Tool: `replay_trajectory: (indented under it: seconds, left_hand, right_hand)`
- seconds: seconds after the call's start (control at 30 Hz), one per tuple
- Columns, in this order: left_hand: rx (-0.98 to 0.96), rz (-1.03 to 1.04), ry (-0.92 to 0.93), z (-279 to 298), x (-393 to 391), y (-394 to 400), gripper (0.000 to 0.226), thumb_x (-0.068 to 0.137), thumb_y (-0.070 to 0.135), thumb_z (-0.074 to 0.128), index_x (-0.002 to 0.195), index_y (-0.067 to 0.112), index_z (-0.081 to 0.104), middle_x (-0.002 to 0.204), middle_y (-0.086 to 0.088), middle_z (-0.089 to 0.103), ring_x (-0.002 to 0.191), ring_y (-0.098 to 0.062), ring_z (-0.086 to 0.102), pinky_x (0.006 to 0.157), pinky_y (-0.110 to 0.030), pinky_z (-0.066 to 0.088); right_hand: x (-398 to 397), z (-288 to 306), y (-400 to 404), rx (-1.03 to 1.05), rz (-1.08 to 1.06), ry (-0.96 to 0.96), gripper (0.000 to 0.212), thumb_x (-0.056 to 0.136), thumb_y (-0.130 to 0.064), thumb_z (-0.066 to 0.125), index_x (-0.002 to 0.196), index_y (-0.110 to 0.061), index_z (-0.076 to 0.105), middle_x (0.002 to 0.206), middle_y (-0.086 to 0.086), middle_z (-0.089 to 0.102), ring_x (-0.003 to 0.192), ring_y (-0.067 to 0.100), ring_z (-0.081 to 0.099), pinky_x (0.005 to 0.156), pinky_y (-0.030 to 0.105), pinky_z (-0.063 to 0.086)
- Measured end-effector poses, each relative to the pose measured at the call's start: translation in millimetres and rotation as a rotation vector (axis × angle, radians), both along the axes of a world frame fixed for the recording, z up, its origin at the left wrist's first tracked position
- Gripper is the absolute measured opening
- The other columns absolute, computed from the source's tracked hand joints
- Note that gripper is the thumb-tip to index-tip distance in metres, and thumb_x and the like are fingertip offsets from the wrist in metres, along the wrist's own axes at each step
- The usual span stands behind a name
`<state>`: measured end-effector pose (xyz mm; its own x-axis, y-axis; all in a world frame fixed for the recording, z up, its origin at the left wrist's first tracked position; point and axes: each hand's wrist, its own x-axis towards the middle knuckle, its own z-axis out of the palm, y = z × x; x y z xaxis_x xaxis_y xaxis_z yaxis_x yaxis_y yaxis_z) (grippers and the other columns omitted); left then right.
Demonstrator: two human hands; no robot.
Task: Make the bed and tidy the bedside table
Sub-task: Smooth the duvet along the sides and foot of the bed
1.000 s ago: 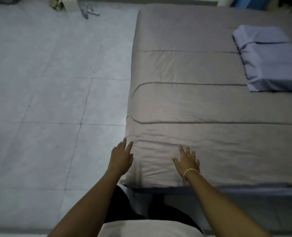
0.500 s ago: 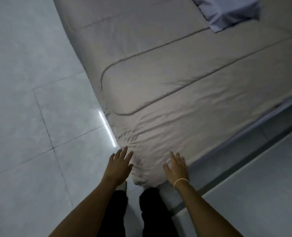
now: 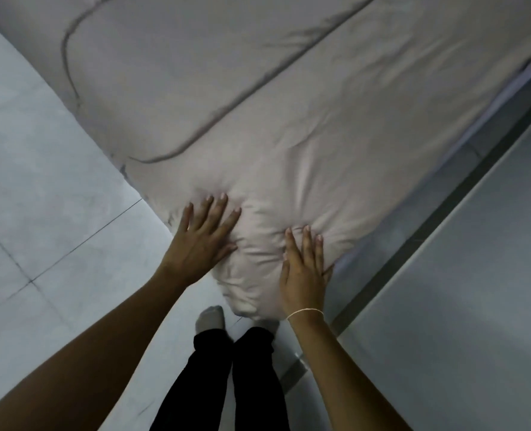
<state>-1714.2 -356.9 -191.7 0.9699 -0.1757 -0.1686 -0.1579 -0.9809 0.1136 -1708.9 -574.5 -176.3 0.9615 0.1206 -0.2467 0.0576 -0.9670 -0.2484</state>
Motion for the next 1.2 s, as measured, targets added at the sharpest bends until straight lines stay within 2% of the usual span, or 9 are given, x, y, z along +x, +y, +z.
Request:
replay_trajectory:
  seconds: [0.1,0.2,0.3,0.43,0.53,0.63,0.77,1.0,1.2]
  left_hand:
    - [0.02,0.003,-0.019,-7,0,-1,0.06,0.096,0.049,0.028,0.148,0.019,0.03,0.154,-0.015,0.027,0.138,-0.04,0.029,0.107,-0.061,0.024]
    - [0.017,-0.019,-0.09,-11,0,-3,0.047,0.1,0.03,0.032,0.145,0.016,0.037,0.15,-0.015,0.035,0.134,-0.043,0.035,0.106,-0.062,0.024]
    - [0.005,-0.045,-0.166,-14,1,-5,0.048,0.093,0.013,0.046,0.141,0.011,0.043,0.145,-0.013,0.043,0.132,-0.04,0.04,0.109,-0.06,0.02]
    - [-0.021,-0.159,-0.255,-11,-11,-10,0.047,0.091,0.004,0.039,0.137,0.01,0.049,0.141,-0.01,0.049,0.131,-0.034,0.045,0.111,-0.058,0.02]
    - [-0.029,-0.181,-0.226,-6,-26,-21,0.048,0.093,0.002,0.034,0.139,0.01,0.046,0.143,-0.009,0.047,0.132,-0.032,0.043,0.109,-0.057,0.025]
    - [-0.023,-0.153,-0.166,-1,-25,-27,0.044,0.1,0.022,0.033,0.14,0.009,0.043,0.147,-0.012,0.042,0.136,-0.033,0.036,0.109,-0.058,0.025]
    - [-0.113,-0.091,-0.178,8,-6,-28,0.052,0.101,0.041,0.028,0.142,0.012,0.042,0.151,-0.013,0.034,0.141,-0.031,0.028,0.112,-0.059,0.019]
    - [-0.081,0.124,-0.116,-11,56,-38,0.063,0.099,0.051,0.019,0.151,0.015,0.017,0.157,-0.015,0.013,0.146,-0.032,0.01,0.115,-0.057,0.009]
    - [-0.055,0.048,-0.129,-17,25,-47,0.063,0.099,0.051,0.023,0.151,0.015,0.019,0.156,-0.017,0.015,0.145,-0.034,0.011,0.114,-0.056,0.014]
  right_hand:
    - [1,-4,-6,0.076,-0.04,-0.154,0.06,0.078,-0.006,0.039,0.13,-0.027,0.058,0.143,0.004,0.05,0.131,0.029,0.047,0.092,0.051,0.046]
    - [6,-6,-14,0.181,-0.055,-0.269,0.056,0.072,0.015,0.058,0.116,-0.018,0.069,0.125,0.01,0.062,0.107,0.031,0.059,0.083,0.039,0.049]
    - [12,-4,-19,0.295,-0.092,-0.321,0.051,0.071,0.021,0.061,0.11,-0.011,0.072,0.108,0.01,0.066,0.098,0.025,0.056,0.083,0.037,0.054]
    - [-3,-7,-40,0.337,-0.15,-0.29,0.055,0.07,0.019,0.05,0.11,-0.012,0.072,0.101,0.01,0.062,0.097,0.026,0.056,0.086,0.036,0.051]
    - [-22,-9,-61,0.346,-0.166,-0.224,0.058,0.07,0.022,0.055,0.112,-0.014,0.071,0.104,0.011,0.059,0.096,0.032,0.059,0.086,0.045,0.053]
    - [-24,3,-57,0.202,-0.291,-0.201,0.044,0.074,-0.002,0.054,0.111,-0.019,0.07,0.112,0.012,0.058,0.101,0.037,0.057,0.093,0.05,0.046]
    - [11,15,-29,0.057,-0.268,-0.242,0.048,0.088,-0.033,0.05,0.134,-0.021,0.052,0.147,0.014,0.041,0.139,0.034,0.033,0.115,0.054,0.01]
    - [68,-20,10,0.056,0.036,-0.184,0.052,0.101,-0.046,0.025,0.15,-0.029,0.029,0.16,0.003,0.02,0.149,0.02,0.012,0.119,0.052,0.006]
    - [41,-35,-48,0.044,-0.147,-0.181,0.053,0.101,-0.044,0.024,0.152,-0.026,0.023,0.161,0.005,0.015,0.149,0.021,0.007,0.121,0.047,0.005]
